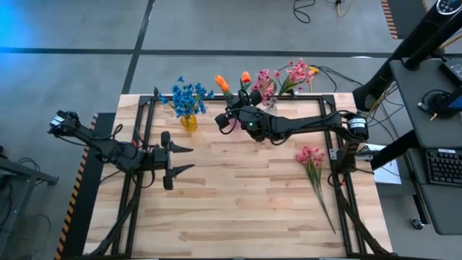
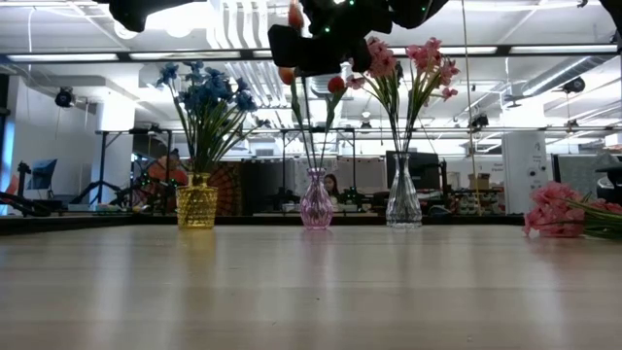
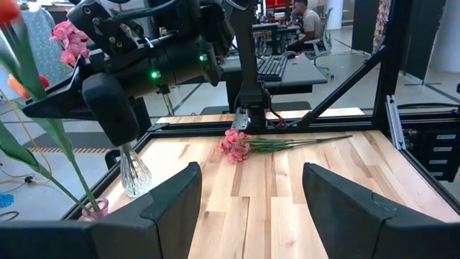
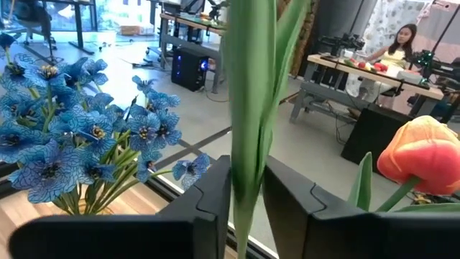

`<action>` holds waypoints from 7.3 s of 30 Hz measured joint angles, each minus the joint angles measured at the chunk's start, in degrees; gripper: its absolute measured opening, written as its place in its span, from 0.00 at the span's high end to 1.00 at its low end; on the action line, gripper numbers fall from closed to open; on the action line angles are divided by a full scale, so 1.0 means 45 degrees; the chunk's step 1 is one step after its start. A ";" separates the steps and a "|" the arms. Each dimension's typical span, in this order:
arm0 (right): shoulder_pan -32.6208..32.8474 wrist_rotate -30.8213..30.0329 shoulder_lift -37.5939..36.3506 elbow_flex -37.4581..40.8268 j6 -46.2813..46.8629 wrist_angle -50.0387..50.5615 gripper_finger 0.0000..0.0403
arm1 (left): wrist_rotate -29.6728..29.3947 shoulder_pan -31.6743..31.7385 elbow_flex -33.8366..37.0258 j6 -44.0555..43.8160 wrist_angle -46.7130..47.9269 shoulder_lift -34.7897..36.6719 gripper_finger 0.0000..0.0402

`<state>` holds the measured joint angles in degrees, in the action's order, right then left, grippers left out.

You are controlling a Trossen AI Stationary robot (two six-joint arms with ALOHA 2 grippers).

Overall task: Sort flowers into vase by color
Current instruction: Put the orange flower into the violet vase, then put the pink flowers into the transparent vase

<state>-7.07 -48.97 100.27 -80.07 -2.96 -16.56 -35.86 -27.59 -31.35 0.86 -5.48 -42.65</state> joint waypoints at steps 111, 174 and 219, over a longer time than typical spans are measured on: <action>0.5260 1.2751 -0.5595 0.9552 1.9103 1.6990 0.48 | -0.0583 0.0107 0.0000 -0.0408 -0.0015 -0.0063 0.44; 0.5265 1.0007 -0.5945 0.7441 1.3384 0.8194 0.94 | -0.0593 0.0189 0.0000 -0.0306 -0.0010 -0.0063 0.44; -0.0126 1.0569 -1.1548 0.7969 -0.0557 -0.0008 0.94 | -0.0942 0.0238 -0.0056 0.0942 -0.2230 0.0047 0.44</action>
<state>-7.64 -1.41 48.30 -44.21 -5.47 -16.59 -40.09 -26.52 -31.60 5.10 -15.51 -42.44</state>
